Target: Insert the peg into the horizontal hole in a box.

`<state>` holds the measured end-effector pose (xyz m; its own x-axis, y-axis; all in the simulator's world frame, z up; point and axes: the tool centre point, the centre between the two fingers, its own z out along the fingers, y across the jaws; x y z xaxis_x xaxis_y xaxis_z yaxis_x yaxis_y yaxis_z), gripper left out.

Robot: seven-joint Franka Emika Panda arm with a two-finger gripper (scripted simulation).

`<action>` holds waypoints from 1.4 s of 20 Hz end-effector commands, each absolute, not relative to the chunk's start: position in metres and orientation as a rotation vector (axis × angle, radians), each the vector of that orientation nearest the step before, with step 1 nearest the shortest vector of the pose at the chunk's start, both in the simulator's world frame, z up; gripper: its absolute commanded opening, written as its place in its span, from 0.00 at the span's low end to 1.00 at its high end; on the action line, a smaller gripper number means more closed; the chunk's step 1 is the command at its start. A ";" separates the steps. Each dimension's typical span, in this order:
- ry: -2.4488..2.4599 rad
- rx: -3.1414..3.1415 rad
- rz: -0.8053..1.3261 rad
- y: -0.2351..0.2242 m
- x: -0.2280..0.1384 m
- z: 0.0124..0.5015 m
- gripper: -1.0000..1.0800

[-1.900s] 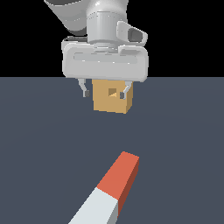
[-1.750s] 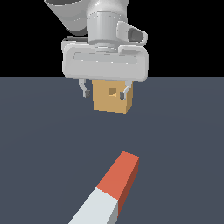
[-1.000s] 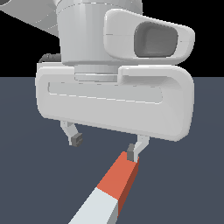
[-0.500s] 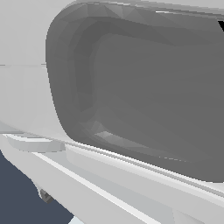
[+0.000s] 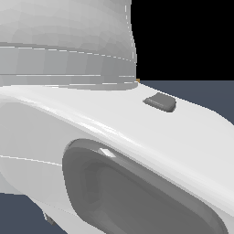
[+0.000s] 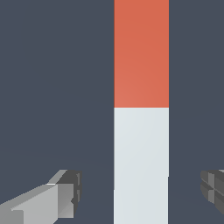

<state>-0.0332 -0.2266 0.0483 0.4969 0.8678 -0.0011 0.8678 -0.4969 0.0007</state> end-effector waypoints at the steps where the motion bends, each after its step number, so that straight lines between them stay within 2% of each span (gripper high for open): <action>1: 1.573 2.719 -0.001 -0.227 -0.034 0.034 0.96; 8: 1.572 2.720 0.000 -0.227 -0.033 0.019 0.96; 9: 1.572 2.720 0.000 -0.227 -0.033 0.019 0.00; 21: 1.573 2.719 0.000 -0.226 -0.033 0.019 0.00; 28: 1.596 2.706 0.000 -0.193 -0.033 0.027 0.00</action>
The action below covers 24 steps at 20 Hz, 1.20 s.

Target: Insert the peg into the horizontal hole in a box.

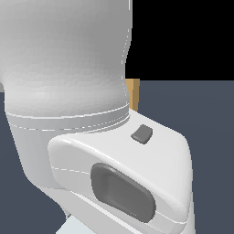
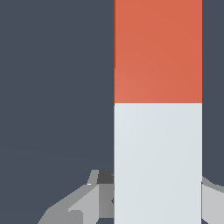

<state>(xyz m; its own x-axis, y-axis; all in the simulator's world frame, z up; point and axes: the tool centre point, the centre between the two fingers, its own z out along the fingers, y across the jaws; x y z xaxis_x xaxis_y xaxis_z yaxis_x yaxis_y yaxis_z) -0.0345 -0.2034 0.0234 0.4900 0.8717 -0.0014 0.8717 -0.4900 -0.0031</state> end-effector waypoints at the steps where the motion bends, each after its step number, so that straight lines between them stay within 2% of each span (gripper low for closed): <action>1: -1.602 -2.703 0.000 -0.185 -0.033 0.029 0.00; 7: -1.648 -2.675 0.000 -0.117 -0.033 0.045 0.00; 19: -1.765 -2.600 0.001 0.057 -0.043 0.088 0.00; 24: -1.798 -2.577 0.001 0.110 -0.048 0.101 0.00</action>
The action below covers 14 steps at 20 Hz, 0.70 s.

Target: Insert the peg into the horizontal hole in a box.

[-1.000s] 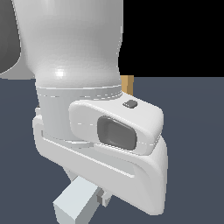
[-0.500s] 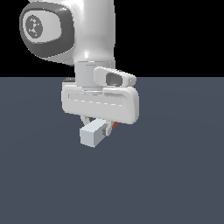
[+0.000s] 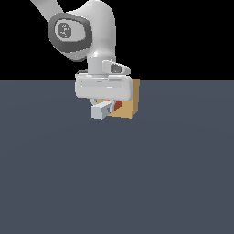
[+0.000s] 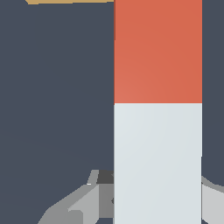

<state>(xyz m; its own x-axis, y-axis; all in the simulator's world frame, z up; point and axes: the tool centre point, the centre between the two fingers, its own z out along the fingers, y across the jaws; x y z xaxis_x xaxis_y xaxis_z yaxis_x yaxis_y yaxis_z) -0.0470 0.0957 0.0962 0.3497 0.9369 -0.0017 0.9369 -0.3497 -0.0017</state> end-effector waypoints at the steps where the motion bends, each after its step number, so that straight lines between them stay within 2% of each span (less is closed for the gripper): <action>1: -1.803 -2.574 0.001 0.118 -0.048 0.103 0.00; 7: -1.821 -2.561 0.000 0.146 -0.051 0.110 0.00; 14: -1.823 -2.558 0.004 0.148 -0.051 0.109 0.00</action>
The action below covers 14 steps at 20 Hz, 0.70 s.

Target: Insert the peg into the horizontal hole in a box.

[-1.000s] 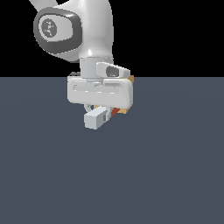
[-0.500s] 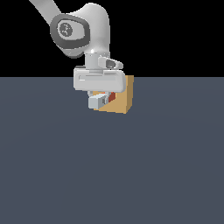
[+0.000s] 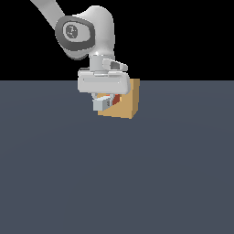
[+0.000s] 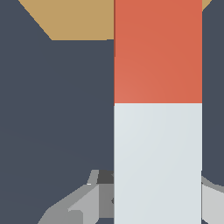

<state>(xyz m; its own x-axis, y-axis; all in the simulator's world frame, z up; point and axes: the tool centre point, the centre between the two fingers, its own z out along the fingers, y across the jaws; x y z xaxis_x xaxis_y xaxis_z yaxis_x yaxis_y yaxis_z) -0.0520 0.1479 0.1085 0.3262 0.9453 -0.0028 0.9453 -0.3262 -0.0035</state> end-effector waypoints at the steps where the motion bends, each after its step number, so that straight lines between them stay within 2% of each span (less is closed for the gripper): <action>1: -1.823 -2.558 0.002 0.148 -0.050 0.110 0.00; 14: -1.823 -2.557 0.002 0.159 -0.044 0.110 0.00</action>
